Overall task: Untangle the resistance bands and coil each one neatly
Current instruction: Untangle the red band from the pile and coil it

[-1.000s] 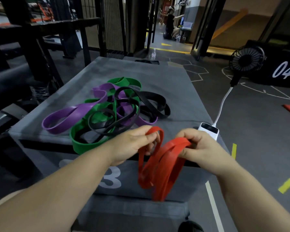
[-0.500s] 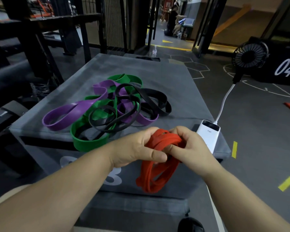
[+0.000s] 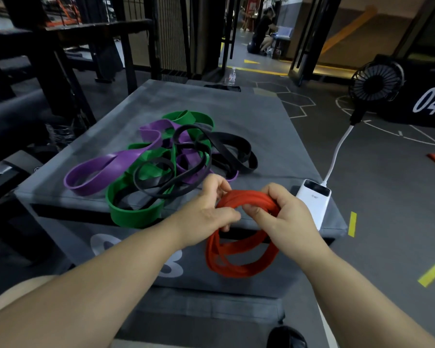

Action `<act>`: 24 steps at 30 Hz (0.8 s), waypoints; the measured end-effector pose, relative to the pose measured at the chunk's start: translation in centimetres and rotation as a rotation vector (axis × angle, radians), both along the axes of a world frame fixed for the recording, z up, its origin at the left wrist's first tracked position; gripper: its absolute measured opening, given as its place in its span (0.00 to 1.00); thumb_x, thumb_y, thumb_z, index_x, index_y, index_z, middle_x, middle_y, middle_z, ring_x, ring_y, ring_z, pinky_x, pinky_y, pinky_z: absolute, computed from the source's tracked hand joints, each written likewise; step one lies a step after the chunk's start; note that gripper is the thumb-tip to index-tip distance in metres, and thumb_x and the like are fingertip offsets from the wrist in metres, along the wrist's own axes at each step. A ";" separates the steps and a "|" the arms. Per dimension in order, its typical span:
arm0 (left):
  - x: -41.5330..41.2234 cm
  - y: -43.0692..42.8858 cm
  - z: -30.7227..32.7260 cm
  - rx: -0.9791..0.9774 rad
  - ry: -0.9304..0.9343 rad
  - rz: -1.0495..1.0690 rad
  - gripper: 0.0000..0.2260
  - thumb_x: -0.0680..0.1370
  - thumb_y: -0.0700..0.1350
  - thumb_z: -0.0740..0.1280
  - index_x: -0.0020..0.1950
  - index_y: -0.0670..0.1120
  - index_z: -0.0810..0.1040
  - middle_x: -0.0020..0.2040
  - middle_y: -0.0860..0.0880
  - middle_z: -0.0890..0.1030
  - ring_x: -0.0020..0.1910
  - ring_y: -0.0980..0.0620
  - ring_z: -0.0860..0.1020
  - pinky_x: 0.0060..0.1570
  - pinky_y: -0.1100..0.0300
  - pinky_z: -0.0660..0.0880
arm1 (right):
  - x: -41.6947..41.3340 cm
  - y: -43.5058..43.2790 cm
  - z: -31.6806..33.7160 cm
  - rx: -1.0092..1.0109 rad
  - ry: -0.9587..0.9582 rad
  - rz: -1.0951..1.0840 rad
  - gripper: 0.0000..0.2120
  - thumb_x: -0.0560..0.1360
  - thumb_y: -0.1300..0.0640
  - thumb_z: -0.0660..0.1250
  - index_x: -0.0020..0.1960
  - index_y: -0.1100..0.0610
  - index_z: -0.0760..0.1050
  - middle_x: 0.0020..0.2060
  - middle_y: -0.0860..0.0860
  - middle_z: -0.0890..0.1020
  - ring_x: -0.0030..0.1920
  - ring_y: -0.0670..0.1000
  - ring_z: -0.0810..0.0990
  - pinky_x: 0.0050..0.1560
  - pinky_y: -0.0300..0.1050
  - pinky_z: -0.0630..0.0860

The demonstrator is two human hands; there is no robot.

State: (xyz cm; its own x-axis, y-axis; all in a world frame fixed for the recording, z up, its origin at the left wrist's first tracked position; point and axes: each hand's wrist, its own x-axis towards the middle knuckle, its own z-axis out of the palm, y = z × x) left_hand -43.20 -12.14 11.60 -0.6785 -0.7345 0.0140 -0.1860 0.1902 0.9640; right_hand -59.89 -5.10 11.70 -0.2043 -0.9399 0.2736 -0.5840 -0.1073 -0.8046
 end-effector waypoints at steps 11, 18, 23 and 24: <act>-0.3 -0.5 -1.0 -0.100 0.011 0.117 0.06 0.79 0.45 0.65 0.55 0.52 0.72 0.47 0.46 0.80 0.40 0.59 0.78 0.48 0.60 0.75 | -0.3 -0.2 0.2 0.089 -0.028 0.009 0.11 0.77 0.51 0.68 0.39 0.50 0.68 0.25 0.42 0.72 0.28 0.41 0.69 0.31 0.32 0.67; -0.6 -0.4 -1.4 -0.253 -0.107 0.131 0.04 0.80 0.46 0.63 0.54 0.51 0.73 0.43 0.53 0.80 0.37 0.60 0.78 0.42 0.64 0.75 | -0.3 -0.2 0.1 0.178 0.064 -0.036 0.13 0.77 0.48 0.66 0.41 0.55 0.71 0.31 0.50 0.75 0.33 0.47 0.72 0.37 0.44 0.70; -0.5 -0.5 -1.1 -0.204 -0.124 0.123 0.03 0.79 0.46 0.64 0.52 0.49 0.75 0.47 0.49 0.81 0.40 0.54 0.80 0.48 0.59 0.77 | -0.7 -0.3 0.2 0.202 0.009 -0.022 0.11 0.76 0.48 0.67 0.43 0.55 0.71 0.34 0.54 0.78 0.36 0.51 0.76 0.41 0.46 0.74; -0.4 -0.5 -0.9 -0.207 -0.128 0.124 0.04 0.79 0.46 0.64 0.52 0.49 0.76 0.47 0.47 0.82 0.39 0.56 0.80 0.46 0.62 0.76 | -0.8 -0.3 0.1 0.206 0.007 -0.018 0.11 0.76 0.49 0.67 0.43 0.54 0.71 0.34 0.53 0.78 0.36 0.49 0.75 0.40 0.44 0.73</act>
State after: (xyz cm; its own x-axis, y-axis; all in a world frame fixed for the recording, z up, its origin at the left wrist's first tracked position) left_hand -43.63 -12.63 10.72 -0.5893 -0.8026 0.0926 -0.3380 0.3491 0.8740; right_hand -60.66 -5.39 11.84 -0.2202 -0.9724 0.0778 -0.5902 0.0693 -0.8043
